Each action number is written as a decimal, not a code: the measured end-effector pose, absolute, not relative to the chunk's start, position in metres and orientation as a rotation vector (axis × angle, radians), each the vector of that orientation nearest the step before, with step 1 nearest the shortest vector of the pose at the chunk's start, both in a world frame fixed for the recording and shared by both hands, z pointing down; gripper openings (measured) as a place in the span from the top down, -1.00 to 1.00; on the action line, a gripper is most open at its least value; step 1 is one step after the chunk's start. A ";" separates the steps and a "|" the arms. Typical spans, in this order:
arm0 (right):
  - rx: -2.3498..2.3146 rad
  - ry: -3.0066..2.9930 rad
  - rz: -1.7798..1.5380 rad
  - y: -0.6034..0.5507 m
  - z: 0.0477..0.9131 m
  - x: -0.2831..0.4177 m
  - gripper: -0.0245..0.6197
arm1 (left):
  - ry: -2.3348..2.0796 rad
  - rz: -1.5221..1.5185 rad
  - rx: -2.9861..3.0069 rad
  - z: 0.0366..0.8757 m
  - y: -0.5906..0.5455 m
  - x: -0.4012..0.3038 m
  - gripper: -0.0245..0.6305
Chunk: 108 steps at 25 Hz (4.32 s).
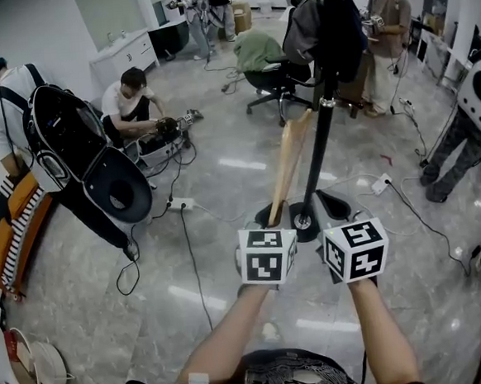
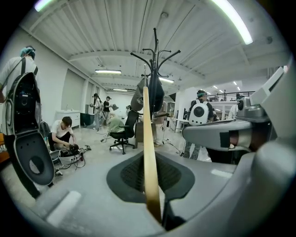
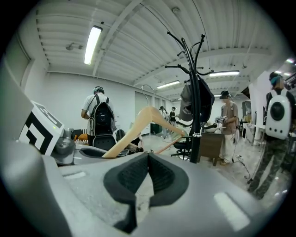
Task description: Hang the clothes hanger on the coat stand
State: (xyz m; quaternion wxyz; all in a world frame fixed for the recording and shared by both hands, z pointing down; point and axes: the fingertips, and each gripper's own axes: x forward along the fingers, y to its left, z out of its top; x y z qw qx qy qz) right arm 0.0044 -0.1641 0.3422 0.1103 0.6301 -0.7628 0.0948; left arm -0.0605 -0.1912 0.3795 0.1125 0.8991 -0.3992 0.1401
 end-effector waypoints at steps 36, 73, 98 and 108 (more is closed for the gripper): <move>1.796 -2.305 0.299 -0.300 0.359 0.117 0.92 | -1.260 0.505 2.576 0.414 -0.319 0.043 0.83; 1.592 -2.475 0.277 -0.343 0.369 0.191 0.92 | -1.430 0.544 2.461 0.431 -0.349 0.130 0.83; 1.584 -2.455 0.233 -0.374 0.386 0.183 0.92 | -1.396 0.539 2.469 0.463 -0.385 0.135 0.83; 1.586 -2.434 0.235 -0.387 0.389 0.184 0.92 | -1.381 0.542 2.465 0.471 -0.402 0.137 0.83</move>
